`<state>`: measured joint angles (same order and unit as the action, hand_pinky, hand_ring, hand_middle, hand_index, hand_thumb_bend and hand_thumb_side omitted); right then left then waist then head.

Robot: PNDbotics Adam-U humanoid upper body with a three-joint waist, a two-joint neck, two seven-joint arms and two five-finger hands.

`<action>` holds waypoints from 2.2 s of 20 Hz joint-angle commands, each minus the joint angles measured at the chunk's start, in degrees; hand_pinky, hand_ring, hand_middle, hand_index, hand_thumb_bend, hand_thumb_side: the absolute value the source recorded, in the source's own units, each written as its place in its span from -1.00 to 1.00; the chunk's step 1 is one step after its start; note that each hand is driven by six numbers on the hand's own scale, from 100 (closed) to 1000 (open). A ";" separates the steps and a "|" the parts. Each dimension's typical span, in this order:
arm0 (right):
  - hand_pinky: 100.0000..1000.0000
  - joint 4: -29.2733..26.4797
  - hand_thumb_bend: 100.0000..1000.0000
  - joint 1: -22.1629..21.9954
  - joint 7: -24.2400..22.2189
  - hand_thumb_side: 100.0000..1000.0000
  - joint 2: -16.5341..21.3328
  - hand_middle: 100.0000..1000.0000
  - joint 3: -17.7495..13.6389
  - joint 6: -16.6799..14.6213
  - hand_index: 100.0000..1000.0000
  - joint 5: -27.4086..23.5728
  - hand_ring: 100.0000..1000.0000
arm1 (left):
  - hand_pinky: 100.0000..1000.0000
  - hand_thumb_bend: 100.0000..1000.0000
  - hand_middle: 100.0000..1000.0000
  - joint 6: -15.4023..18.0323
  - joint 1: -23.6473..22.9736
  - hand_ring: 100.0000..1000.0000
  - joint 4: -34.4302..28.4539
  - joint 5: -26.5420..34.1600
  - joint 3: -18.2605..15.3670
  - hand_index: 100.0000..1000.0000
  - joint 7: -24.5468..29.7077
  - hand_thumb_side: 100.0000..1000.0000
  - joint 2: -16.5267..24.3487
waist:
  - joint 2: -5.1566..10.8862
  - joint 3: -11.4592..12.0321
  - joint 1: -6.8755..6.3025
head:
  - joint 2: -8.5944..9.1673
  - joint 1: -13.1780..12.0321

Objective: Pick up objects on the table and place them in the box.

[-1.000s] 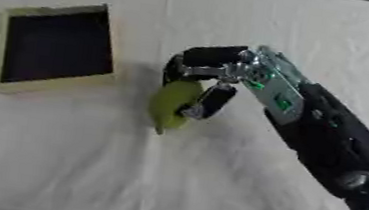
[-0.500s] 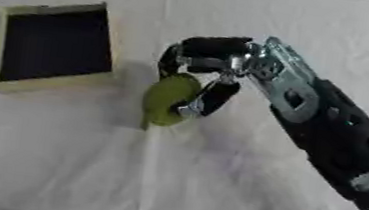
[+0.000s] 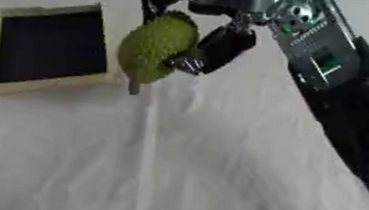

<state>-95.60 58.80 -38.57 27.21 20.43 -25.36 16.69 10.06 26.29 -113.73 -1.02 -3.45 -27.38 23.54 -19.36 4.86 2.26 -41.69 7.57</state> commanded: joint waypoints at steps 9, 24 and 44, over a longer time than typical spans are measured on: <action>0.25 13.14 -0.92 8.33 3.97 -0.97 -12.83 -0.19 -1.71 -0.14 0.01 9.93 -0.04 | 0.45 -0.80 0.16 2.49 3.03 0.53 -0.86 0.13 -0.02 0.36 0.99 -0.06 -0.54 | 1.05 2.16 0.04 | 0.91 4.40; 0.27 31.17 -0.99 8.89 15.90 -1.00 -22.50 -0.16 -4.19 -0.37 0.08 22.83 -0.01 | 0.45 -0.78 0.15 3.87 6.13 0.53 -0.86 1.40 0.84 0.36 2.54 -0.07 -2.24 | -1.06 5.20 0.12 | 2.93 7.43; 0.58 32.91 -0.58 5.71 21.84 -0.44 -23.89 0.66 -6.17 -4.87 0.77 40.65 0.60 | 0.45 -0.80 0.15 3.61 5.80 0.53 -0.86 1.57 0.95 0.36 2.93 -0.05 -1.92 | -1.16 4.39 -0.07 | 3.06 7.10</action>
<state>-60.68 63.44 -17.76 3.06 15.22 -30.01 56.07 13.82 31.71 -113.73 0.51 -2.32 -24.52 20.54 -21.85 9.16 2.60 -39.13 14.72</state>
